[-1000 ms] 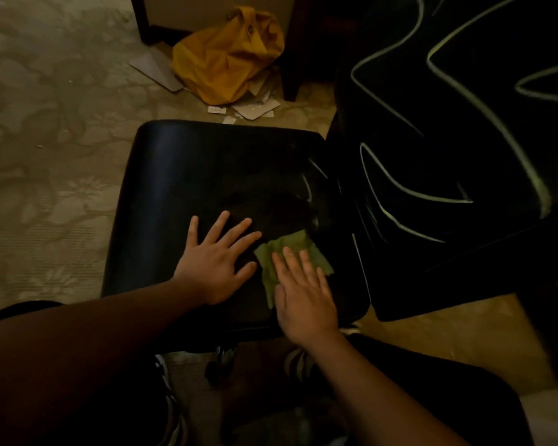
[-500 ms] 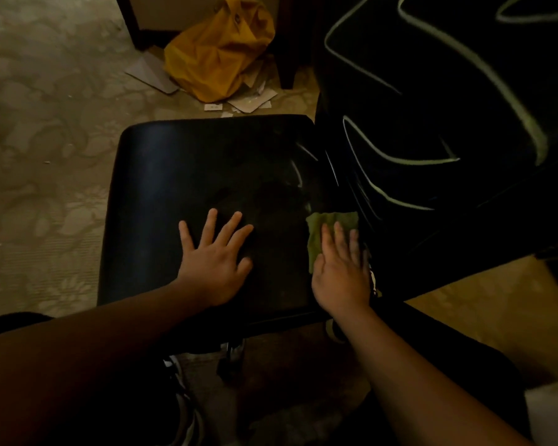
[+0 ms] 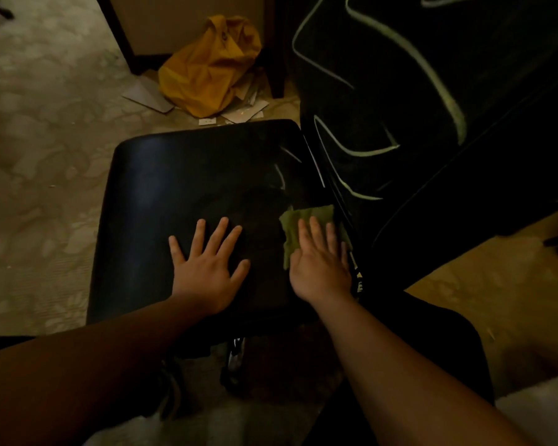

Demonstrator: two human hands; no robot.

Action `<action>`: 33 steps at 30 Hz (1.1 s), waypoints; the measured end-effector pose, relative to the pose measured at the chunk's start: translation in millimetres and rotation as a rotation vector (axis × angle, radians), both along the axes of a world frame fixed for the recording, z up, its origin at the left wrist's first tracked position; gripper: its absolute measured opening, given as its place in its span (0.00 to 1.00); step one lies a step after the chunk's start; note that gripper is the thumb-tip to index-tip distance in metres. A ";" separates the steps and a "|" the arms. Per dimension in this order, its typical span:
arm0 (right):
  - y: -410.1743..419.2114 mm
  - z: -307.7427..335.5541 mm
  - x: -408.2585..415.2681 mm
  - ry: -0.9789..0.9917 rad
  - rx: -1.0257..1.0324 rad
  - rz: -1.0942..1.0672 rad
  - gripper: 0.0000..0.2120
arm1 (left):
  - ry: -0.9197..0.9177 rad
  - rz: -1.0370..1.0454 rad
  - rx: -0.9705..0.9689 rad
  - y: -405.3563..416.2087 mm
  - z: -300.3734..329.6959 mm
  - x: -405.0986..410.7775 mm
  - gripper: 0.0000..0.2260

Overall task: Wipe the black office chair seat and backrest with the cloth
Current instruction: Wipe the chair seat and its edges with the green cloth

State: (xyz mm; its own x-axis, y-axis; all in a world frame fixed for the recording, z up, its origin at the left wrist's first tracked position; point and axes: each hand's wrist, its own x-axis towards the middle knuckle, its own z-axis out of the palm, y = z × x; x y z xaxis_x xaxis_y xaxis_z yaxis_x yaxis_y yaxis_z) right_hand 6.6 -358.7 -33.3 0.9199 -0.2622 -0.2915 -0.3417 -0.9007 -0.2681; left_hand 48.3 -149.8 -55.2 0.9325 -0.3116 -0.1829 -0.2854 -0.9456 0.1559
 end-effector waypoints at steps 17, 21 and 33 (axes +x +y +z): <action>27.6 -3.9 56.4 -0.085 -0.031 0.178 0.29 | 0.067 -0.039 -0.122 -33.8 14.3 86.1 0.28; 1.5 -3.7 82.6 -0.051 -0.056 -0.016 0.29 | 0.044 -0.041 -0.113 -44.2 12.0 109.5 0.30; 20.9 -2.0 103.8 -0.053 -0.101 0.225 0.30 | -0.013 -0.062 -0.125 -40.9 1.9 126.7 0.29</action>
State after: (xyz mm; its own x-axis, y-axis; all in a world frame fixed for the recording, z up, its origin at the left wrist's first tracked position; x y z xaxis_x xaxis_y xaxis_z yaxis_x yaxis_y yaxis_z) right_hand 110.4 -337.8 -35.3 0.9716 -0.0748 -0.2244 -0.1178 -0.9756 -0.1852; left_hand 175.0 -190.6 -53.3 0.9127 -0.3884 -0.1273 -0.3454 -0.8995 0.2676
